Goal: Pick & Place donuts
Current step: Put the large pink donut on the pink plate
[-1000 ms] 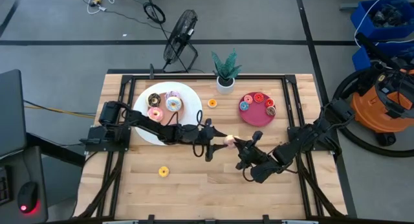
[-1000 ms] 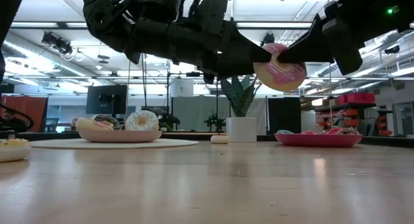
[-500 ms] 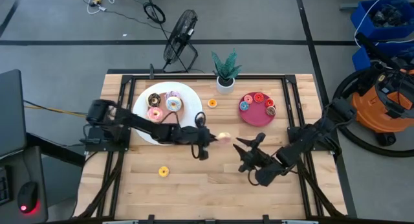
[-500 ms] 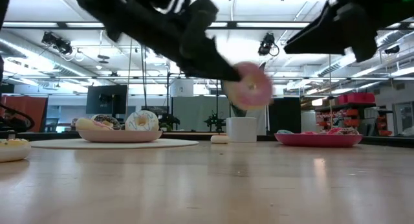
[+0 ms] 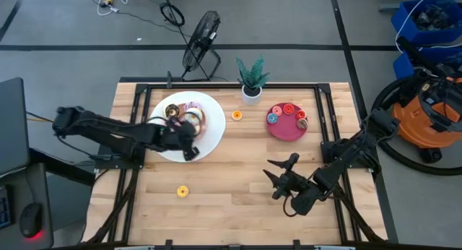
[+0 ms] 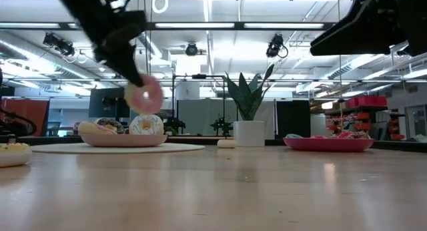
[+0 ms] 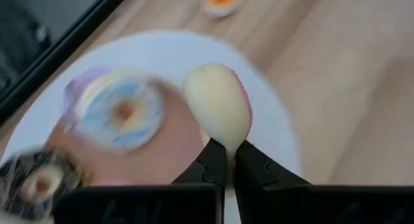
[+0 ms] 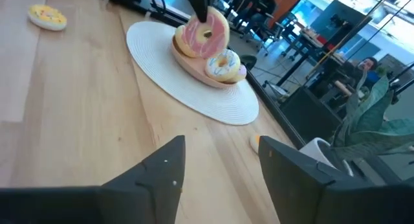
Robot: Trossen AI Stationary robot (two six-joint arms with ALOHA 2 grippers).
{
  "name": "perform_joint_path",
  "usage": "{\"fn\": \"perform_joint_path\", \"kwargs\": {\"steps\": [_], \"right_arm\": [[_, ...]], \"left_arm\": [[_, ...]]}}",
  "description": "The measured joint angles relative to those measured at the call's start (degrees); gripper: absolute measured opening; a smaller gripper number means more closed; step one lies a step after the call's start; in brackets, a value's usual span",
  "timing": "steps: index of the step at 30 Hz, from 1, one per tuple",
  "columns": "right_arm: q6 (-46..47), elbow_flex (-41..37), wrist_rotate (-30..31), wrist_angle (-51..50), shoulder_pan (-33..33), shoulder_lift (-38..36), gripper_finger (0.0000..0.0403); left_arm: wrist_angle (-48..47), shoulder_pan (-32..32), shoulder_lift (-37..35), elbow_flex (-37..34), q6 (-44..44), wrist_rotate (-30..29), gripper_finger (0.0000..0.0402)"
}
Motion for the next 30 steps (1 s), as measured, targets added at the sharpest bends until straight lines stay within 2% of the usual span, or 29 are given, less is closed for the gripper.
{"fn": "perform_joint_path", "kwargs": {"steps": [5,8,13,16,21,30], "right_arm": [[0.06,-0.01,-0.56,-0.28,-0.02,0.0,0.0192],[-0.88,-0.01,-0.66,0.37,-0.02,0.0,0.0187],[-1.48,-0.01,-0.67,0.64,-0.04,0.0,0.018],[-2.2,-0.01,-0.66,1.13,-0.17,0.0,0.0178],[-2.94,-0.02,-0.66,1.81,-0.17,0.02,0.0178],[-2.95,-0.03,-0.69,1.93,-0.17,0.02,0.0178]], "left_arm": [[2.86,4.36,-8.98,-9.56,-2.74,0.12,0.0014],[8.32,7.88,-12.05,-15.03,1.4,3.08,0.0014],[21.8,14.45,-12.92,-21.68,11.73,10.54,0.0016],[25.99,17.51,-12.29,-22.93,17.18,12.82,0.0017],[26.61,20.58,-12.18,-22.93,24.44,13.23,0.002],[26.55,23.15,-12.18,-22.95,31.27,19.72,0.0063]]}}
